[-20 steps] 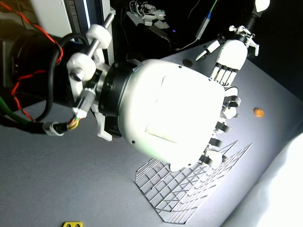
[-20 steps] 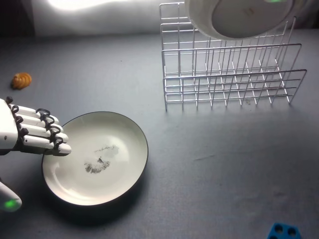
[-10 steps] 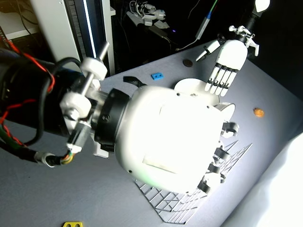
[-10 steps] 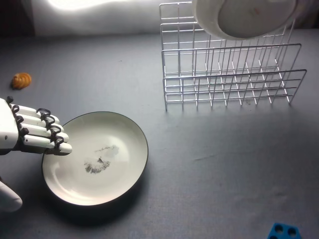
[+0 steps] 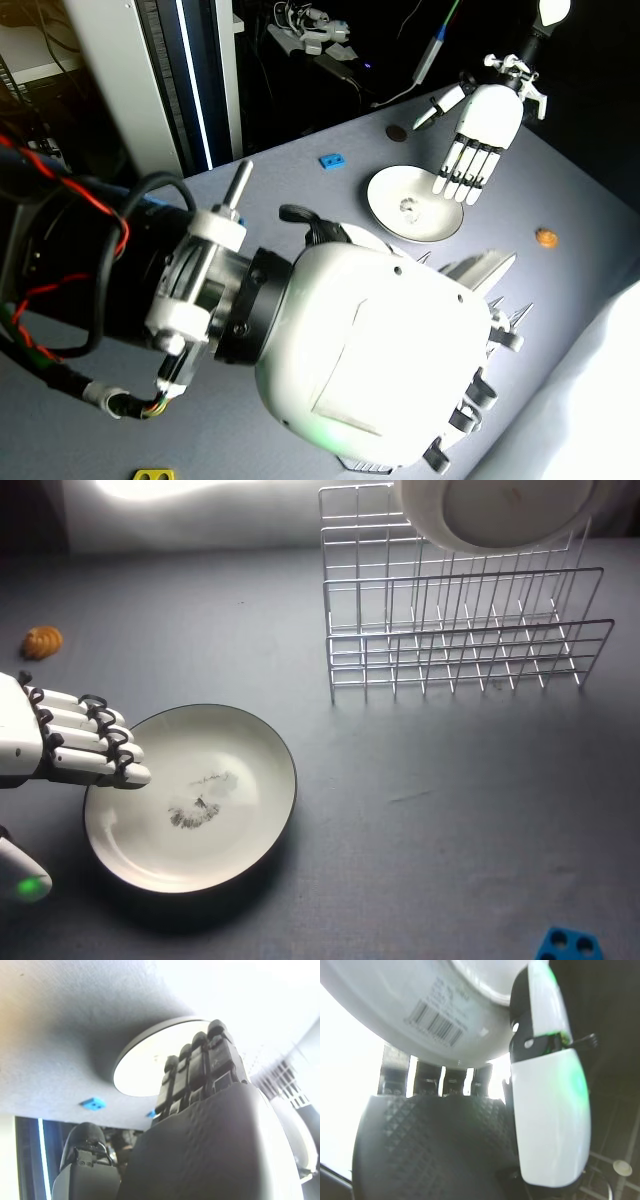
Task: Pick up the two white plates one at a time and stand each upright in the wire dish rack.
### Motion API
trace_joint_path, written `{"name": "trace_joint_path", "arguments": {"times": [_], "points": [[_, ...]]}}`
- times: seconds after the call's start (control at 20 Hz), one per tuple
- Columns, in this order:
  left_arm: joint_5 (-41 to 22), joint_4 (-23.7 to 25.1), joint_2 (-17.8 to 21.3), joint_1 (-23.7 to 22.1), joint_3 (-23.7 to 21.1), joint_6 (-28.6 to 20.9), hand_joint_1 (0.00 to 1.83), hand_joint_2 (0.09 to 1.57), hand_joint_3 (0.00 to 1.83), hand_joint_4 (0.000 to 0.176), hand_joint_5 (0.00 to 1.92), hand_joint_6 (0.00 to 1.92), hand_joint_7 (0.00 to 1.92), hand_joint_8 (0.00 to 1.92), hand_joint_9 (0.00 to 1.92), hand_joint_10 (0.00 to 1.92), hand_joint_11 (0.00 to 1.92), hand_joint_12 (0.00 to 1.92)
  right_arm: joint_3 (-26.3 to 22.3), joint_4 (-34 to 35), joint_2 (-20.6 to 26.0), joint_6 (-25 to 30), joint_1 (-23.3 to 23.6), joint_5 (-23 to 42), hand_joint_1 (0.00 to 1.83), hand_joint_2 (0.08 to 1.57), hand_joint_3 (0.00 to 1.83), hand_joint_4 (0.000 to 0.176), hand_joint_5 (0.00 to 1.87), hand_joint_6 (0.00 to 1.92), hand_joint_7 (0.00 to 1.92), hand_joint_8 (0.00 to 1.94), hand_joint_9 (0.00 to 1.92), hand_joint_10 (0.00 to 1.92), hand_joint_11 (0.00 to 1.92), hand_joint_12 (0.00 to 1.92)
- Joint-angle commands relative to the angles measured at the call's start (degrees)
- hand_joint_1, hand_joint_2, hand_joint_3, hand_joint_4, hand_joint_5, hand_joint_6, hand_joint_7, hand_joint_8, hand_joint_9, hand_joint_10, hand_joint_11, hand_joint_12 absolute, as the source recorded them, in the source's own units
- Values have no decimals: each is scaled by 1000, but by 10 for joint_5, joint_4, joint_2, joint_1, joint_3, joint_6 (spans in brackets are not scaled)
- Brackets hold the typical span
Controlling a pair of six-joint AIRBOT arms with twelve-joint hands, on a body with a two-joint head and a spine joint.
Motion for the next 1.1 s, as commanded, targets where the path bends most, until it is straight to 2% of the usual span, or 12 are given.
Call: {"name": "trace_joint_path", "arguments": {"times": [0.0, 0.15, 0.25, 0.3, 0.4, 0.45, 0.6, 0.7, 0.85, 1.05], "points": [[-11, -27, 1, -2, 4, 0, 0, 1089, 0, 0, 63, 12, 49, 10, 21, 8, 0, 0, 7, 28, 1, 18, 3, 60, 1212, 1121, 0, 25, 947, 1081, 1014, 894, 1142, 7, 692, 921], [-11, -26, 1, 0, 5, 0, 0, 1090, 1, 0, 47, 0, 33, 0, 12, 0, 0, 0, 28, 28, -14, 27, -12, 67, 1209, 1124, 0, 28, 943, 1084, 1001, 916, 1135, 3, 708, 923], [-11, -26, 1, 1, 5, 0, 0, 1096, 3, 0, 22, 0, 9, 0, 0, 0, 0, 0, 40, 28, -24, 31, -17, 68, 1220, 1106, 0, 28, 981, 1022, 1038, 859, 1154, 7, 724, 912], [-11, -26, 1, 1, 4, -1, 0, 1088, 0, 0, 40, 6, 34, 9, 20, 7, 0, 0, 45, 28, -29, 31, -20, 69, 1206, 1132, 3, 24, 932, 1110, 978, 945, 1119, 4, 663, 913], [-11, -23, 2, 0, 1, -1, 0, 1089, 0, 0, 43, 7, 41, 11, 23, 8, 0, 0, 49, 28, -35, 31, -24, 69, 1205, 1135, 2, 24, 927, 1120, 969, 959, 1118, 6, 664, 920], [-11, -21, 1, -1, 0, -2, 0, 1085, 0, 0, 57, 11, 54, 15, 33, 11, 0, 0, 51, 28, -38, 31, -27, 69, 1215, 1118, 0, 25, 960, 1065, 1017, 885, 1146, 13, 698, 914], [-11, -21, 0, -1, 2, -3, 0, 1095, 2, 0, 57, 8, 46, 8, 23, 7, 0, 0, 60, 28, -45, 31, -32, 69, 1216, 1115, 1, 22, 973, 1054, 1010, 884, 1148, 8, 693, 919], [-11, -21, 0, -1, 2, -3, 0, 1090, 0, 0, 41, 0, 30, 0, 8, 0, 0, 0, 68, 28, -50, 32, -35, 69, 1202, 1139, 3, 24, 926, 1127, 954, 977, 1134, 1, 659, 937], [-11, -21, 0, -1, 2, -3, 0, 1087, 0, 0, 69, 13, 55, 13, 32, 12, 9, 4, 82, 28, -61, 31, -40, 72, 1216, 1119, 0, 16, 980, 1053, 989, 910, 1146, 4, 676, 929], [-11, -21, 0, -1, 2, -3, 0, 1084, 0, 0, 46, 11, 32, 8, 14, 5, 0, 0, 89, 29, -70, 31, -55, 77, 1220, 1112, 0, 14, 995, 1030, 1006, 881, 1153, 10, 689, 923]]}}
